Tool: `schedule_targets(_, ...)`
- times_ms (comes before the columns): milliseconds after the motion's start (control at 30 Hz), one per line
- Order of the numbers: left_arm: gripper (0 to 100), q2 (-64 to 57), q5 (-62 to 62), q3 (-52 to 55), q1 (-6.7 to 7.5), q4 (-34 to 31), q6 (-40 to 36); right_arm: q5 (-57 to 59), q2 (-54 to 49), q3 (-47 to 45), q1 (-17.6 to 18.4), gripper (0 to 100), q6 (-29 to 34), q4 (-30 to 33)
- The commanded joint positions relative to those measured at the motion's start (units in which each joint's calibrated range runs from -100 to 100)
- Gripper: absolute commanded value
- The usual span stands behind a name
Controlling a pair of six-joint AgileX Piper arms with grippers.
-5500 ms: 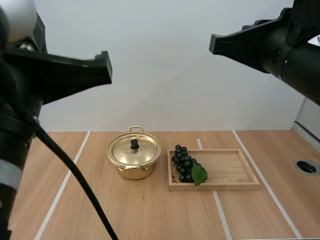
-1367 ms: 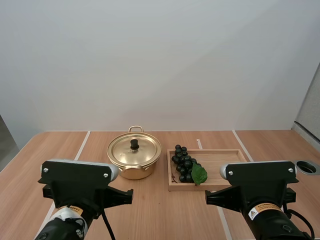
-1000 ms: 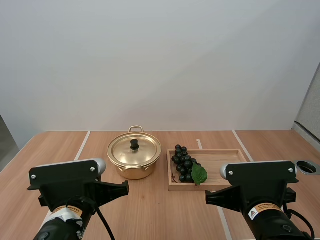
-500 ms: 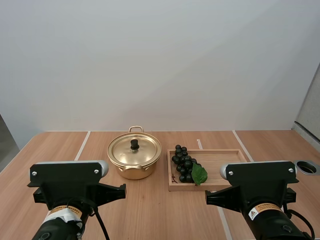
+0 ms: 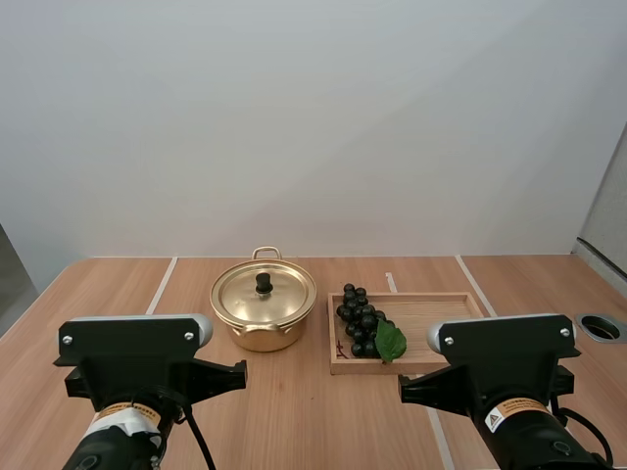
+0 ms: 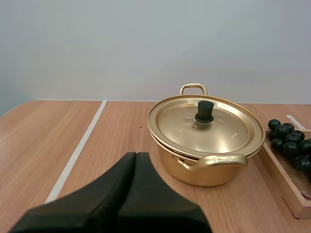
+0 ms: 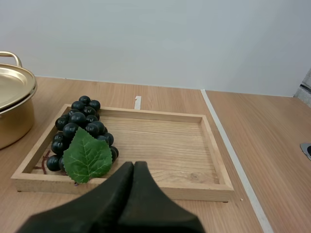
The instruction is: Open the pot, put the pineapple inside, and close it
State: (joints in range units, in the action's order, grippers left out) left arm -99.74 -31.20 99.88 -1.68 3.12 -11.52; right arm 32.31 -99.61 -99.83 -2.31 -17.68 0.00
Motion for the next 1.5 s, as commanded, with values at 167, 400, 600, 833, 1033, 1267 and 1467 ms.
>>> schedule_targets(167,0,-0.3,2.0,0.1,0.19,-0.4,-0.3,-1.3,-0.4,-0.2,1.9,0,0.3,0.0)
schedule_targets(400,0,-0.3,1.6,0.1,0.19,-0.4,-0.3,-1.3,-0.4,-0.2,2.1,0,0.3,0.0)
schedule_targets(600,0,-0.3,1.6,0.1,0.19,-0.4,-0.3,-1.1,-0.4,-0.2,2.1,0,0.3,0.0)
schedule_targets(833,0,-0.3,0.5,0.1,0.19,-0.2,-0.8,0.3,-0.4,-0.2,2.2,0,0.3,0.0)
schedule_targets(1033,0,-0.3,-0.9,0.1,1.37,-0.2,-4.0,0.5,-0.4,-0.2,2.2,0,0.3,0.0)
schedule_targets(1267,0,-0.3,-0.9,0.1,1.63,-0.2,-4.0,0.5,-0.4,-0.2,2.2,0,0.3,0.0)
schedule_targets(1467,0,-0.3,-0.9,0.1,1.63,-0.2,-4.0,0.5,-0.4,-0.2,2.2,0,0.3,0.0)
